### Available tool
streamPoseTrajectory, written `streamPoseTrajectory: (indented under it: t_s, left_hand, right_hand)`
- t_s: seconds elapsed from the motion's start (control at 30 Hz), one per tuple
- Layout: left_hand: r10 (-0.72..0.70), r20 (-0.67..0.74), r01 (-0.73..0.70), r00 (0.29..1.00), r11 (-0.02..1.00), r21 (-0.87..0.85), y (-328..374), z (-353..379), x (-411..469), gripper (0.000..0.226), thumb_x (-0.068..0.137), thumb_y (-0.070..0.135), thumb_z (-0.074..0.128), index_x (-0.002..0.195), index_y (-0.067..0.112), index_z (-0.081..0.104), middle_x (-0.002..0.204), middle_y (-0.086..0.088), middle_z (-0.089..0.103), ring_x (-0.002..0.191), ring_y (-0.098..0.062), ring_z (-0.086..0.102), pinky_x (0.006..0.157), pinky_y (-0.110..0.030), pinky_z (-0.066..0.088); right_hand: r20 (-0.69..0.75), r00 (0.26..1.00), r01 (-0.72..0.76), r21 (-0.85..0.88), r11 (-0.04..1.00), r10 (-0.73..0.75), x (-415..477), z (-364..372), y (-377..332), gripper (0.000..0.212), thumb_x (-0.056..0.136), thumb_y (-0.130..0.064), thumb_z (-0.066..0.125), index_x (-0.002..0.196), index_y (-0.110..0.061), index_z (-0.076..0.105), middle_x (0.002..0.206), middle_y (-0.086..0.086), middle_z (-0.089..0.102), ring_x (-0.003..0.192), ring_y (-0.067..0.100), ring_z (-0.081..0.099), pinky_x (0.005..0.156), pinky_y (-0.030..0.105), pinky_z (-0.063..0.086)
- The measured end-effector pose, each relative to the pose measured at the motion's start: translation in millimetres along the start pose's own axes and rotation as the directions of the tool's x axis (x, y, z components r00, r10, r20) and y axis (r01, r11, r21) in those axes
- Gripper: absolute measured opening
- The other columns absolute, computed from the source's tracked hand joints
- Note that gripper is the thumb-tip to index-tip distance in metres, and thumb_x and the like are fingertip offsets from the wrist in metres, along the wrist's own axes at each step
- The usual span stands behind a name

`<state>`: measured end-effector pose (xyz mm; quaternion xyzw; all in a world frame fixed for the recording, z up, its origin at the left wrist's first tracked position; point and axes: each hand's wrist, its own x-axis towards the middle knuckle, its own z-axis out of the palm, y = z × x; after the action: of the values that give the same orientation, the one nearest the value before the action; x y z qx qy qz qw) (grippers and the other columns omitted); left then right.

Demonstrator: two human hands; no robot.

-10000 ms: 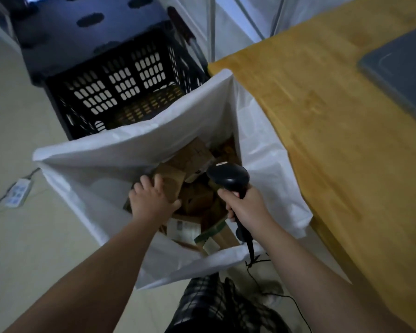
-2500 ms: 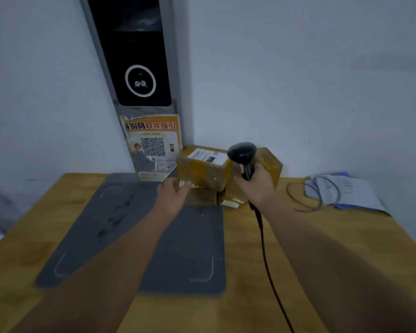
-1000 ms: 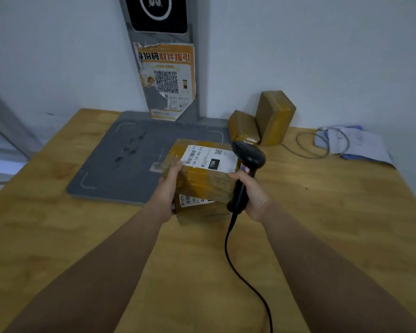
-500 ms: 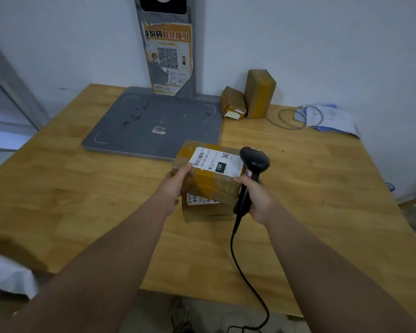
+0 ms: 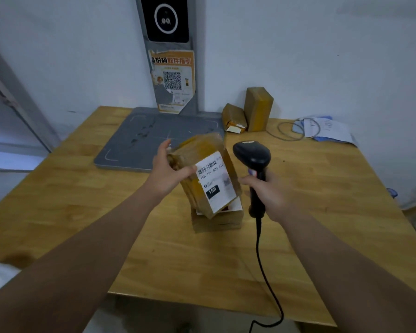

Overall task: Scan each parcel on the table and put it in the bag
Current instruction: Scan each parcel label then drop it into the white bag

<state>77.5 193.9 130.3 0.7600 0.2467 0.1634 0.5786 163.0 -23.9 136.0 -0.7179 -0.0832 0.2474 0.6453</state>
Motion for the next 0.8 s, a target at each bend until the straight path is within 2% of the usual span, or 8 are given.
streamPoseTrajectory:
  t_s: [0.1, 0.17, 0.27, 0.43, 0.5, 0.6, 0.7, 0.8]
  left_hand:
    - [0.039, 0.062, -0.04, 0.997, 0.999, 0.021, 4.8, 7.5, -8.9, 0.096, 0.079, 0.026, 0.078, 0.15, 0.029, 0.014, 0.137, 0.005, 0.036, 0.118, -0.008, 0.042, 0.09, -0.023, 0.042]
    - [-0.011, 0.006, 0.011, 1.0, 0.998, -0.066, -1.7, 14.1, -14.4, 0.097, 0.078, 0.035, 0.076, 0.151, 0.027, 0.012, 0.14, 0.001, 0.041, 0.121, -0.012, 0.044, 0.095, -0.027, 0.043]
    - [-0.161, -0.015, 0.154, 0.987, 0.965, -0.214, -13.7, 23.5, -23.6, 0.101, 0.073, 0.049, 0.072, 0.151, 0.033, 0.01, 0.144, -0.008, 0.045, 0.118, -0.017, 0.049, 0.099, -0.038, 0.043]
    - [-0.159, 0.226, 0.189, 0.961, 0.975, -0.119, -31.2, 31.4, -35.5, 0.117, 0.078, 0.016, 0.079, 0.149, 0.046, -0.009, 0.127, 0.009, 0.043, 0.115, -0.01, 0.045, 0.08, -0.024, 0.046]
    - [-0.162, 0.189, 0.184, 0.969, 0.977, -0.106, -36.3, 30.2, -33.0, 0.118, 0.076, 0.018, 0.081, 0.149, 0.049, -0.006, 0.124, 0.007, 0.046, 0.119, -0.014, 0.047, 0.082, -0.028, 0.049]
    - [-0.161, 0.138, 0.176, 0.977, 0.979, -0.104, -35.2, 32.5, -30.3, 0.113, 0.077, 0.021, 0.08, 0.15, 0.049, -0.001, 0.117, 0.008, 0.051, 0.11, -0.009, 0.054, 0.076, -0.023, 0.051]
    - [-0.164, 0.106, 0.177, 0.981, 0.976, -0.127, -33.1, 35.8, -27.8, 0.106, 0.08, 0.021, 0.078, 0.151, 0.046, 0.004, 0.12, 0.009, 0.054, 0.098, 0.002, 0.054, 0.068, -0.017, 0.048]
    - [-0.18, 0.092, 0.192, 0.979, 0.97, -0.152, -33.8, 36.9, -26.0, 0.102, 0.081, 0.021, 0.076, 0.151, 0.045, 0.006, 0.131, 0.004, 0.056, 0.108, -0.01, 0.056, 0.068, -0.017, 0.046]
  right_hand:
    - [0.064, 0.998, -0.013, 0.006, 1.0, 0.013, -7.4, 14.3, 9.1, 0.017, 0.087, -0.009, 0.068, 0.092, -0.022, 0.057, 0.076, -0.007, 0.063, 0.076, 0.012, 0.061, 0.059, 0.019, 0.046]
    - [0.028, 0.999, -0.018, 0.029, 0.999, 0.017, -8.4, 20.2, 17.8, 0.016, 0.087, -0.008, 0.067, 0.09, -0.02, 0.057, 0.072, -0.009, 0.062, 0.072, 0.01, 0.059, 0.062, 0.021, 0.045]
    - [-0.011, 0.998, -0.055, 0.131, 0.99, 0.057, -9.9, 22.3, 23.4, 0.02, 0.087, -0.009, 0.067, 0.105, -0.016, 0.06, 0.091, -0.001, 0.068, 0.086, 0.014, 0.066, 0.072, 0.027, 0.052]
    - [-0.06, 0.997, -0.036, 0.088, 0.995, 0.041, -8.3, 22.1, 26.0, 0.021, 0.086, -0.014, 0.068, 0.106, -0.015, 0.06, 0.1, 0.006, 0.066, 0.093, 0.019, 0.063, 0.071, 0.028, 0.047]
    - [-0.096, 0.995, 0.028, 0.007, 1.0, -0.027, -12.3, 16.3, 22.8, 0.015, 0.085, -0.013, 0.068, 0.094, -0.012, 0.057, 0.089, 0.008, 0.06, 0.077, 0.016, 0.059, 0.066, 0.028, 0.046]
    - [-0.063, 0.995, 0.084, 0.005, 0.996, -0.084, -31.0, 2.2, 16.1, 0.017, 0.089, -0.014, 0.065, 0.097, -0.003, 0.055, 0.068, 0.01, 0.056, 0.054, 0.019, 0.052, 0.051, 0.029, 0.044]
    - [-0.024, 0.996, 0.088, -0.021, 0.996, -0.089, -49.5, -9.0, 13.0, 0.029, 0.091, -0.029, 0.064, 0.095, -0.002, 0.055, 0.066, 0.013, 0.057, 0.048, 0.022, 0.051, 0.045, 0.031, 0.044]
    - [0.031, 0.994, 0.105, -0.066, 0.992, -0.103, -58.4, -8.2, 7.9, 0.032, 0.092, -0.031, 0.062, 0.083, -0.001, 0.056, 0.061, 0.013, 0.057, 0.048, 0.025, 0.054, 0.048, 0.033, 0.048]
